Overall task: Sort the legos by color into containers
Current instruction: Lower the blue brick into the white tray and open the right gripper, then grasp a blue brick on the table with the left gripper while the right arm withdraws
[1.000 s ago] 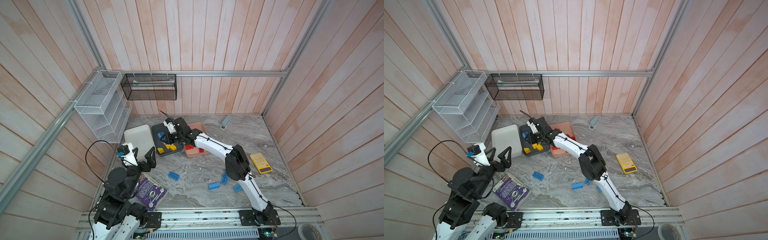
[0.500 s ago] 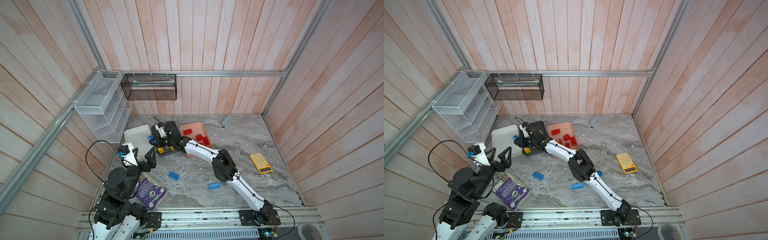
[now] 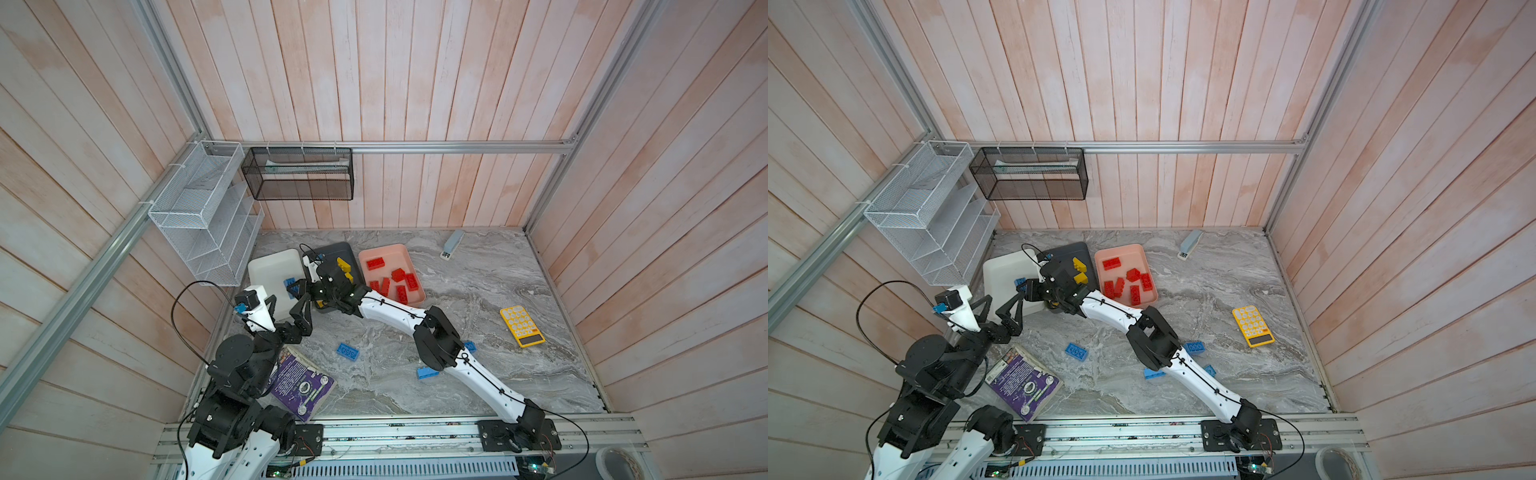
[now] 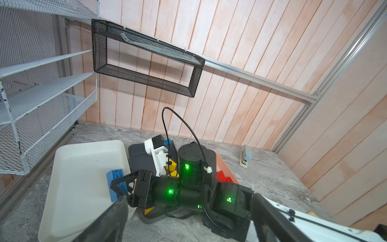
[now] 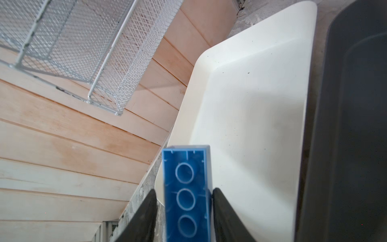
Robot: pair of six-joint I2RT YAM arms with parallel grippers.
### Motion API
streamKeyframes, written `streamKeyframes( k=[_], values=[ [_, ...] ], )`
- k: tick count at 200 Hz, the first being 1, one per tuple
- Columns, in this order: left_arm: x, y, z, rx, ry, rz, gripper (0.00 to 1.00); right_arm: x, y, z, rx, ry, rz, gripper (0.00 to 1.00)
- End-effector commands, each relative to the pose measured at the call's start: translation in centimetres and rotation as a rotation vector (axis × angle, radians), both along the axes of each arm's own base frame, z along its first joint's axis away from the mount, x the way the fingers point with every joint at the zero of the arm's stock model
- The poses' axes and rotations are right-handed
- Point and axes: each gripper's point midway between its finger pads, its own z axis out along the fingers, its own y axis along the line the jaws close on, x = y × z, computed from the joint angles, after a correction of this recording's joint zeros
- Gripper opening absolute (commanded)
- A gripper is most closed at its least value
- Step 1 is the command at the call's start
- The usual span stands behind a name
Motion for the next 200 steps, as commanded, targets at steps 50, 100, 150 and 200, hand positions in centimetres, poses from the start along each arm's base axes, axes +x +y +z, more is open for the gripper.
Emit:
streamKeyframes(
  k=[50, 100, 150, 200],
  values=[
    [0.5, -0.2, -1.0, 0.007, 0.028, 0.002, 0.93, 1.6, -1.0, 3.6, 0.041, -0.065, -0.031, 0.66],
    [2.1, -1.2, -3.5, -0.022, 0.185, -0.010, 0.93, 4.1, -7.2, 7.7, 0.005, -0.095, -0.094, 0.68],
    [3.6, -4.4, -11.3, -0.003, 0.577, -0.078, 0.94, 5.8, -20.5, 13.1, 0.096, -0.123, -0.273, 0.69],
    [2.5, -6.2, -16.1, 0.048, 0.698, -0.054, 0.95, 4.8, -33.1, 15.6, 0.014, -0.208, -0.473, 0.79]
  ],
)
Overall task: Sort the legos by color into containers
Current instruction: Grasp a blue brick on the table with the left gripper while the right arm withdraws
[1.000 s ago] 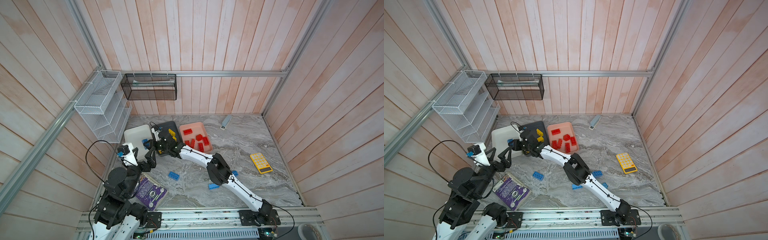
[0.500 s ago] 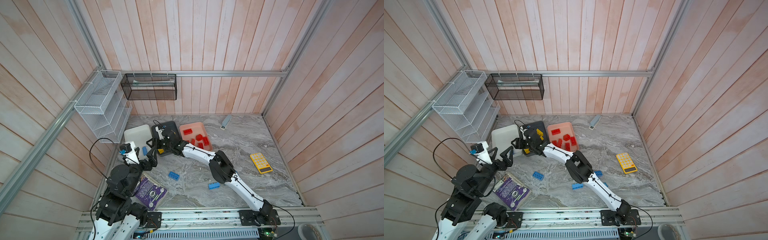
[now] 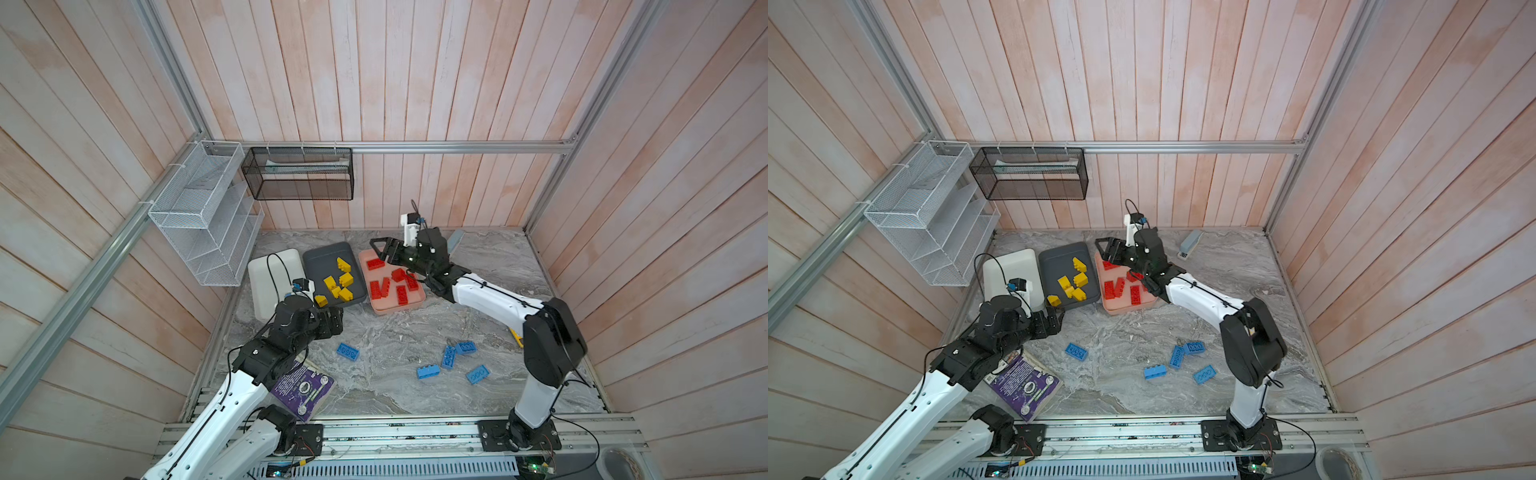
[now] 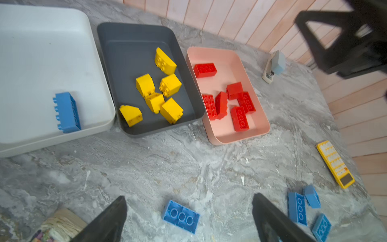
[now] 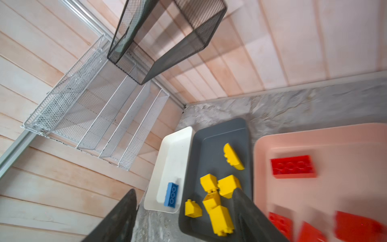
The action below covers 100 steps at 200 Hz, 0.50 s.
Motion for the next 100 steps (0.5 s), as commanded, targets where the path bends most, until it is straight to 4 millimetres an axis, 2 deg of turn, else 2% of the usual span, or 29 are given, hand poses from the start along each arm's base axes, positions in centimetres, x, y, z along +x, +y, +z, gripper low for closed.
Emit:
streamKeyframes(
  k=[1, 24, 43, 73, 100],
  values=[
    [-0.7, 0.1, -2.8, 0.038, 0.082, 0.042, 0.95, -1.0, -3.6, 0.2, -0.054, -0.041, -0.068, 0.79],
    [-1.5, -1.4, -5.4, 0.081, 0.148, 0.026, 0.96, -2.2, -7.9, 0.0, -0.122, -0.055, -0.148, 0.91],
    [-2.2, -2.6, -7.4, 0.121, 0.196, 0.015, 0.97, -3.3, -10.9, 0.0, -0.159, -0.063, -0.200, 0.96],
    [-3.2, -3.8, -10.0, 0.171, 0.265, 0.010, 0.97, -5.1, -14.0, -0.9, -0.185, -0.060, -0.242, 0.99],
    [-4.2, -4.3, -11.7, 0.179, 0.318, 0.021, 0.97, -6.3, -16.1, -2.0, -0.201, -0.053, -0.275, 0.99]
  ],
)
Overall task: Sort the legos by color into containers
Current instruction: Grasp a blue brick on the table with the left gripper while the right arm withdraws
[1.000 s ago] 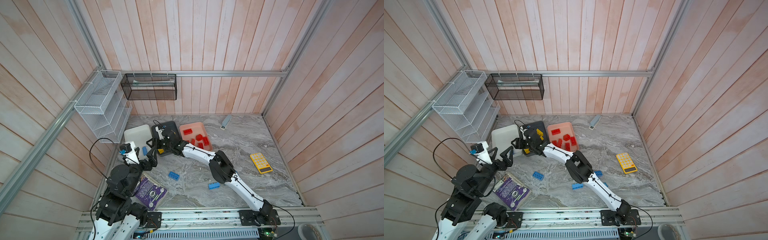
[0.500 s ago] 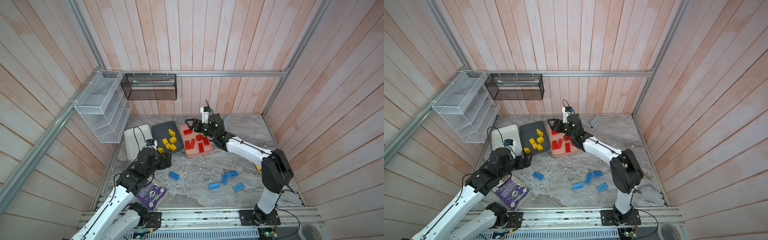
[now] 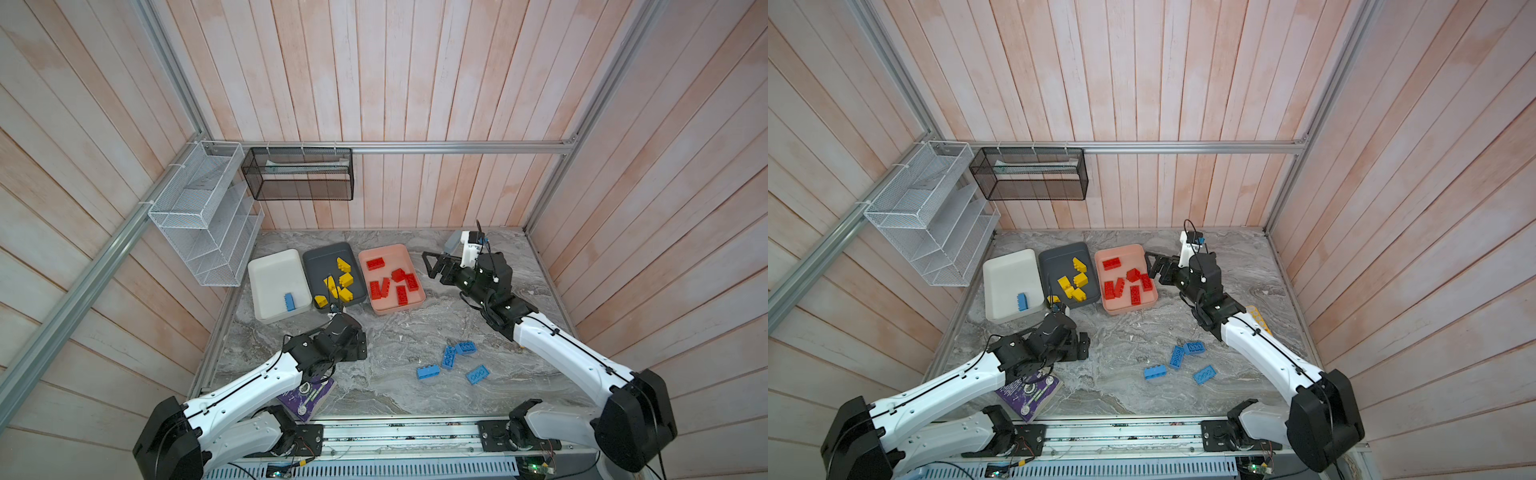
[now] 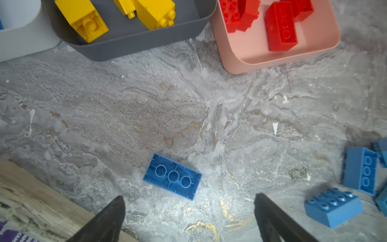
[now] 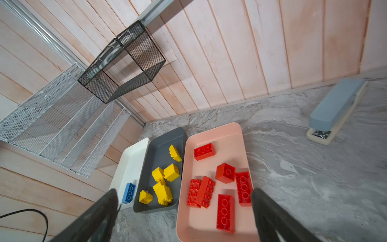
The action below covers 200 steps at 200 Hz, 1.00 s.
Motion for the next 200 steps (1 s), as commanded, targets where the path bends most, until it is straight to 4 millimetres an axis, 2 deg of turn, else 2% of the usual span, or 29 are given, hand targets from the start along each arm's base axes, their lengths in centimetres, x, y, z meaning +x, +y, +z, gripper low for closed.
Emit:
streamKeyframes(
  k=[1, 26, 59, 134, 200],
  values=[
    [-0.6, 0.5, -1.3, 0.016, 0.030, 0.066, 0.97, -0.8, -1.8, -1.8, -0.056, 0.024, -0.038, 0.99],
    [-1.4, 0.5, -2.8, 0.015, 0.075, 0.083, 0.97, -1.2, -2.8, -2.8, -0.070, 0.039, -0.057, 0.99],
    [-1.7, -0.3, -4.3, -0.019, 0.111, 0.084, 0.97, -1.5, -3.3, -3.6, -0.090, 0.048, -0.058, 0.99],
    [0.1, -2.4, -6.0, -0.001, 0.115, 0.054, 0.94, -1.7, -4.0, -4.5, -0.116, 0.057, -0.073, 0.99],
    [1.5, -3.2, -7.5, 0.063, 0.114, 0.034, 0.82, -1.9, -4.5, -5.2, -0.143, 0.061, -0.084, 0.99]
  ],
)
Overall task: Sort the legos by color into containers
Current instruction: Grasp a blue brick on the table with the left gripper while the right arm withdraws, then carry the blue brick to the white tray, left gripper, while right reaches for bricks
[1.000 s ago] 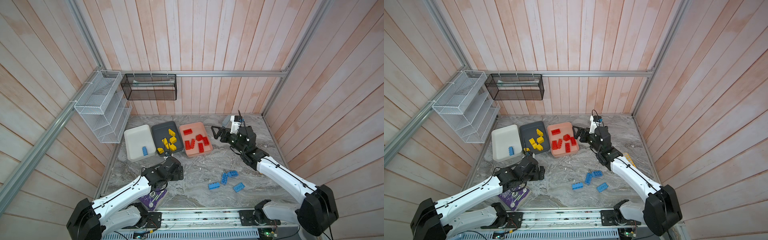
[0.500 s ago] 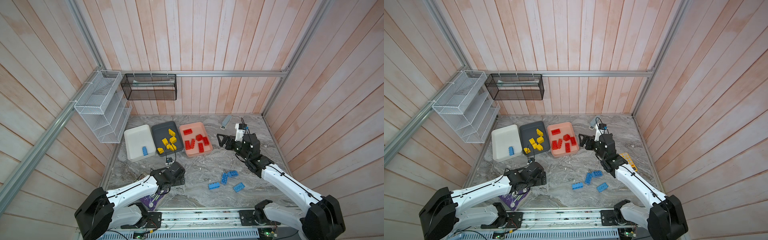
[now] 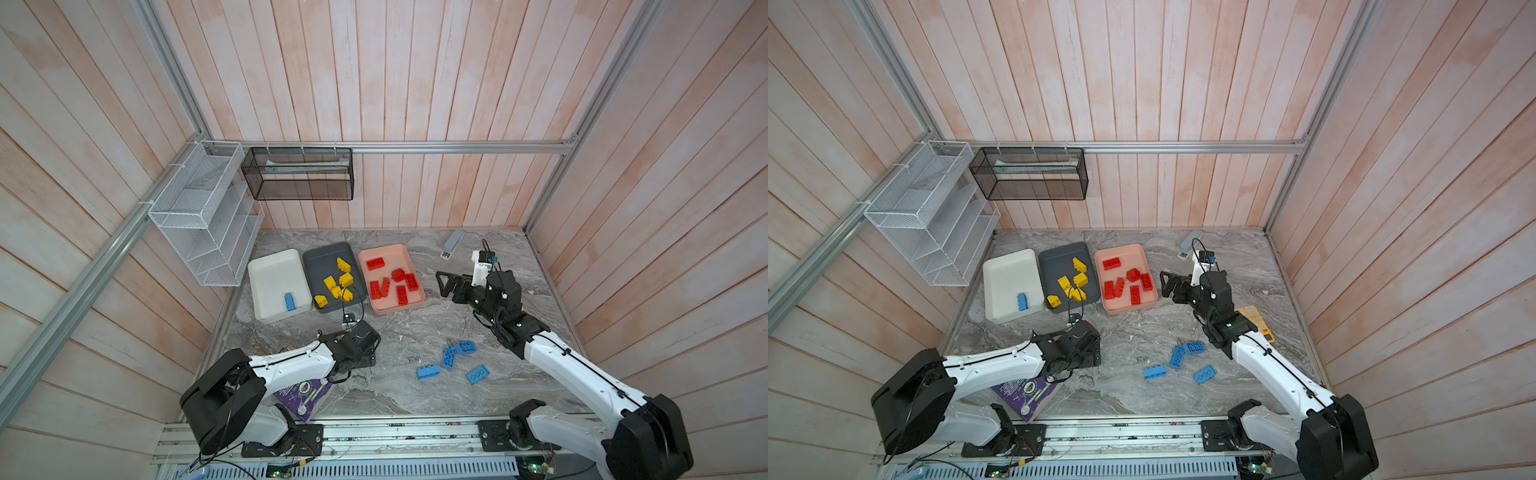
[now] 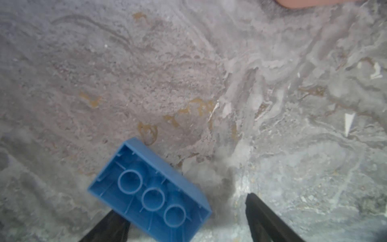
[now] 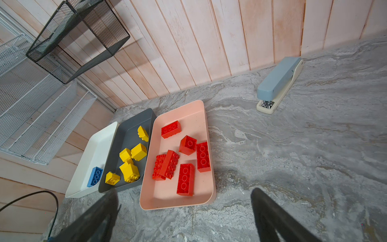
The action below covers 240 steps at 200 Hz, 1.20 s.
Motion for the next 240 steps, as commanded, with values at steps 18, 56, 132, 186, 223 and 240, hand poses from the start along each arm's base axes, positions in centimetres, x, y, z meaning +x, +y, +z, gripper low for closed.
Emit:
streamKeyframes(
  k=[18, 56, 132, 186, 223, 240],
  values=[
    [1.6, -0.7, -0.2, 0.045, -0.023, -0.025, 0.78, -0.1, -0.7, -0.7, -0.036, 0.003, -0.016, 0.99],
    [2.2, -0.8, -0.5, 0.061, -0.014, -0.035, 0.63, 0.0, -1.0, -1.1, -0.049, 0.002, -0.024, 0.99],
    [3.0, -0.4, 0.7, 0.116, -0.044, -0.042, 0.42, -0.1, -0.5, -2.1, -0.042, 0.017, -0.001, 0.98],
    [4.6, -0.4, 4.3, 0.100, -0.109, -0.043, 0.37, -0.8, 0.7, -3.2, 0.022, 0.041, 0.062, 0.97],
    [6.5, 1.5, 7.8, 0.087, -0.165, 0.004, 0.36, -1.5, 1.1, -3.5, 0.051, 0.044, 0.090, 0.96],
    [7.6, 3.2, 9.6, 0.093, -0.196, 0.040, 0.37, -1.7, 1.1, -3.3, 0.060, 0.039, 0.094, 0.96]
  ],
)
